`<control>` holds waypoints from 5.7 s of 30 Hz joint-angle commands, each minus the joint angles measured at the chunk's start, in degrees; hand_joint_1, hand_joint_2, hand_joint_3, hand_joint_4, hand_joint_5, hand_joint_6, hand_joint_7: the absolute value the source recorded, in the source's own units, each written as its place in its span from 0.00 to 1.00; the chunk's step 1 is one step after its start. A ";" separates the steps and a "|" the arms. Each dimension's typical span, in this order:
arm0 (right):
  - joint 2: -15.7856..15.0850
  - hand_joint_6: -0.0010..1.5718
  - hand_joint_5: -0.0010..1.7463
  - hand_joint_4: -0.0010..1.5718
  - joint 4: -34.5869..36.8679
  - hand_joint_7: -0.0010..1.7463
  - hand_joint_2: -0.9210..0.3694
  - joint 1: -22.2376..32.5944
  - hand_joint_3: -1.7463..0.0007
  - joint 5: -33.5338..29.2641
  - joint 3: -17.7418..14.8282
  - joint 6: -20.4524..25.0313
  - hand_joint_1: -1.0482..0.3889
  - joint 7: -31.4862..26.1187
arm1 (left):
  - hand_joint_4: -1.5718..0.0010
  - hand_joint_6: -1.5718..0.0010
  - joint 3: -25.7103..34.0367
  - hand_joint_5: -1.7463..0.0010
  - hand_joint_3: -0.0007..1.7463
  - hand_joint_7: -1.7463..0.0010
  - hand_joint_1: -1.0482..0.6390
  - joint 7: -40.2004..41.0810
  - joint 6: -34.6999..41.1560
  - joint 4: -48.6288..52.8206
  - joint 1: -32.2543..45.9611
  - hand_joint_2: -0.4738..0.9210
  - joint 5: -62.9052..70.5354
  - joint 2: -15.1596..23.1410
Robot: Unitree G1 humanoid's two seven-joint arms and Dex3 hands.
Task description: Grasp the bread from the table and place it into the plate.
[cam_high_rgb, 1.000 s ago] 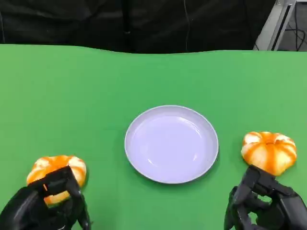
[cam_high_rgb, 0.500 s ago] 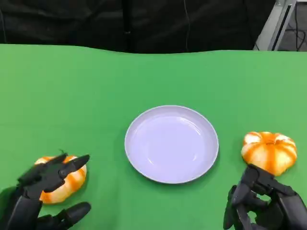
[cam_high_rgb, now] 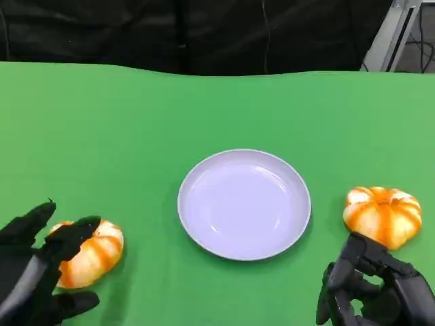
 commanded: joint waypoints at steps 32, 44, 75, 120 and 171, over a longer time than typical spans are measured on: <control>-0.42 0.43 1.00 0.53 -0.59 0.97 0.27 0.36 0.30 0.63 -0.46 0.27 0.64 0.05 | 0.84 0.71 -15.48 0.99 0.10 1.00 0.15 3.33 11.81 21.99 -13.66 1.00 -6.07 5.19; -0.41 0.43 1.00 0.53 -0.02 0.97 0.27 0.16 0.31 0.41 -0.59 -0.13 0.64 0.07 | 0.83 0.71 -16.76 0.99 0.10 1.00 0.16 3.71 12.52 21.97 -13.92 1.00 -7.26 5.87; -0.49 0.43 1.00 0.53 -0.24 0.96 0.26 0.16 0.31 0.75 -0.74 -0.35 0.65 0.49 | 0.51 0.50 -18.28 0.12 0.12 0.25 0.53 7.82 9.71 24.70 -15.01 1.00 -13.58 5.22; -0.41 0.43 1.00 0.54 -0.48 0.96 0.27 0.78 0.30 0.43 -0.46 -0.56 0.65 0.37 | 0.53 0.60 -18.75 0.00 0.54 0.00 0.57 -1.04 13.72 -4.69 -22.52 0.76 -10.90 0.72; -0.04 0.44 1.00 0.54 -1.91 0.96 0.29 1.41 0.27 -0.47 0.78 0.20 0.65 -1.19 | 1.00 1.00 -32.54 1.00 0.51 1.00 0.00 -12.95 6.71 19.22 -37.60 1.00 -13.79 -6.26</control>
